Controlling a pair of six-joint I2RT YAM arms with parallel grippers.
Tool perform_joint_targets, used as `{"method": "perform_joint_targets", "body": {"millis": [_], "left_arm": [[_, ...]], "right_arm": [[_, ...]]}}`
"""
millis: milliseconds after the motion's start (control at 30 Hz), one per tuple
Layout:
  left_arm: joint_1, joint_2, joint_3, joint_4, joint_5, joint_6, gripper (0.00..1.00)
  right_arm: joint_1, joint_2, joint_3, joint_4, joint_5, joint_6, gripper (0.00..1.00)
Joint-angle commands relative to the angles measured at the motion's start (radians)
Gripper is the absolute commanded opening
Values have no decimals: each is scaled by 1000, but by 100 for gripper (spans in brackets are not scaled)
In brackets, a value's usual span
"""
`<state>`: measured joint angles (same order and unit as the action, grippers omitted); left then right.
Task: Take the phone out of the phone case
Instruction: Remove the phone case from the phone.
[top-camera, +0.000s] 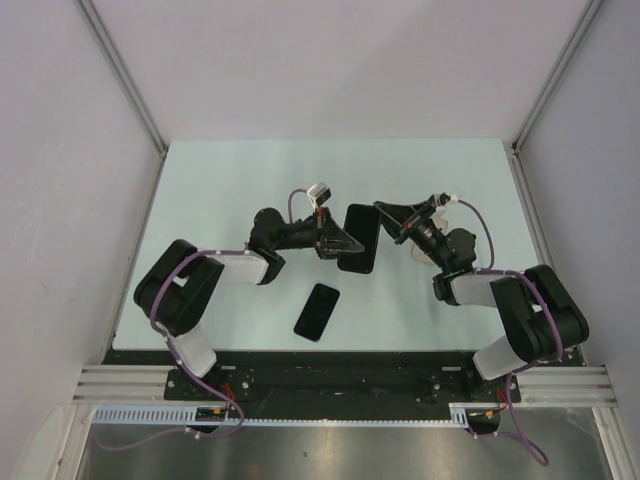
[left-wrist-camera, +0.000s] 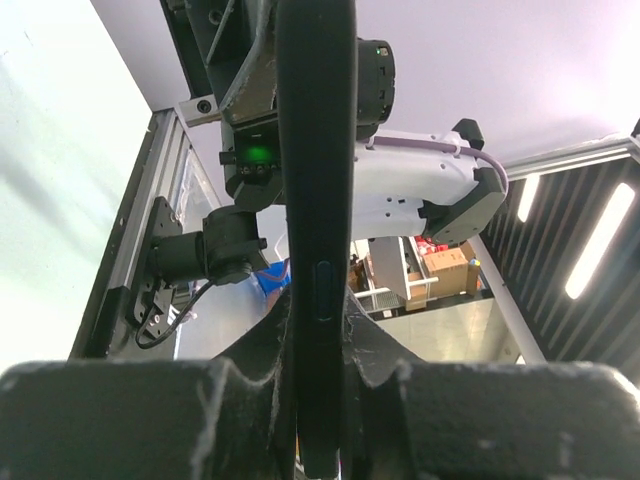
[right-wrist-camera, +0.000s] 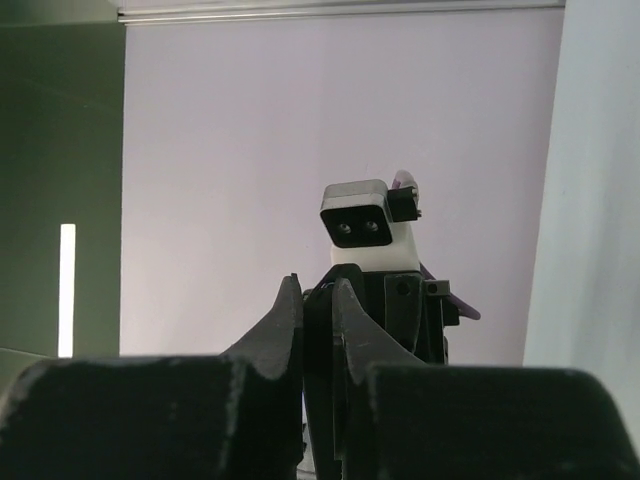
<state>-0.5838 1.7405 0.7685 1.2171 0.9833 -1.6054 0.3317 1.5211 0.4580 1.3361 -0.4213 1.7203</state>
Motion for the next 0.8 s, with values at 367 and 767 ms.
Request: {"method": "perform_joint_targets", "body": {"millis": [367,767], "left_arm": [[-7,-312,232,-564,80,671,0],[-11,-366,287,-547,83,659,0]], "right_arm": [[151,-147,48,262,253,291,0],[168,-101,97,265,242,318,0]]}}
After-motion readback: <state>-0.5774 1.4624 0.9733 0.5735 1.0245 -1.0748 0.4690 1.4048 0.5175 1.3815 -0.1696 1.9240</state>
